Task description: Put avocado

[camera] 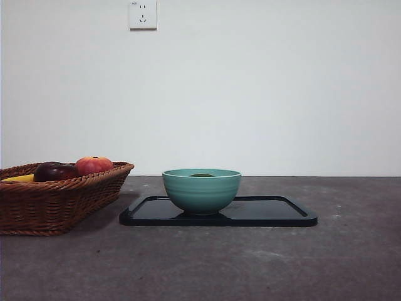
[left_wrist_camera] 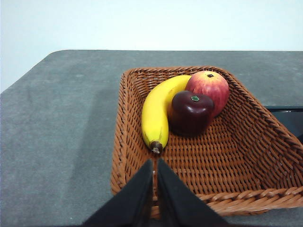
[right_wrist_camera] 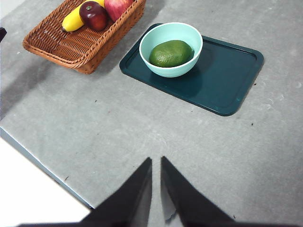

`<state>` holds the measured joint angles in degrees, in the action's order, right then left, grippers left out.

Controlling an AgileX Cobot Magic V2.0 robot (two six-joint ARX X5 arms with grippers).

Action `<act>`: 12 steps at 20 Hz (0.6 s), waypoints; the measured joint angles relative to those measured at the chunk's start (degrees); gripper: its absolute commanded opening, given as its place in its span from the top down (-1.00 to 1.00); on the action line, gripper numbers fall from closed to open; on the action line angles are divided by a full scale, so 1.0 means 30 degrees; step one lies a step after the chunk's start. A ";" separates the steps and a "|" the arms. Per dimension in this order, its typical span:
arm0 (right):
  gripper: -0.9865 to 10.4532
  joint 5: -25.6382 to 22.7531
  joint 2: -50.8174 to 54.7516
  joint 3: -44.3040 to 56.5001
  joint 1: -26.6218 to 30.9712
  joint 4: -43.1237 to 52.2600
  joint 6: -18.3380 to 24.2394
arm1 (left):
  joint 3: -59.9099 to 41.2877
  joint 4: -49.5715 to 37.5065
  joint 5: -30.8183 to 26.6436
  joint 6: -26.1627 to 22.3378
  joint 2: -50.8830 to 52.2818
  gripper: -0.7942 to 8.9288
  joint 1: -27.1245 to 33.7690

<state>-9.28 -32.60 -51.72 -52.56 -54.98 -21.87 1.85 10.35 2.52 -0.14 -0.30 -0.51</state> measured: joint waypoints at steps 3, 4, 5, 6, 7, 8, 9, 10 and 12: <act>0.78 -0.0109 0.0962 0.0051 0.1581 0.0080 0.1151 | 0.0000 0.0000 0.0000 0.0000 0.0000 0.80 0.0000; 0.78 -0.0714 0.1508 0.0342 0.2455 0.0685 0.1552 | 0.0000 0.0000 0.0000 0.0000 0.0000 0.80 0.0000; 0.78 -0.0962 0.2120 0.0882 0.3694 0.1807 0.2018 | 0.0000 0.0000 0.0000 0.0000 0.0000 0.80 0.0000; 0.78 -0.0707 0.2783 0.1741 0.5100 0.3373 0.2623 | 0.0000 0.0000 0.0000 0.0000 0.0000 0.80 0.0000; 0.78 -0.0073 0.3424 0.2885 0.6594 0.5085 0.3315 | 0.0000 0.0000 0.0000 0.0000 0.0000 0.80 0.0000; 0.78 0.0750 0.4160 0.4313 0.8153 0.6972 0.4080 | 0.0000 0.0000 0.0000 0.0000 0.0000 0.80 0.0000; 0.78 0.1632 0.4954 0.5901 0.9697 0.8932 0.4801 | 0.0000 0.0000 0.0000 0.0000 0.0000 0.80 0.0000; 0.78 0.2412 0.5807 0.7562 1.1205 1.0987 0.5355 | 0.0000 0.0000 0.0000 0.0000 0.0000 0.80 0.0000; 0.78 0.3672 0.7271 1.0754 1.3879 1.4659 0.5858 | 0.0000 0.0000 0.0000 0.0000 0.0000 0.80 0.0000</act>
<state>1.74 -10.79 -19.46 -10.92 -11.00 -4.29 1.85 10.35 2.52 -0.14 -0.30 -0.51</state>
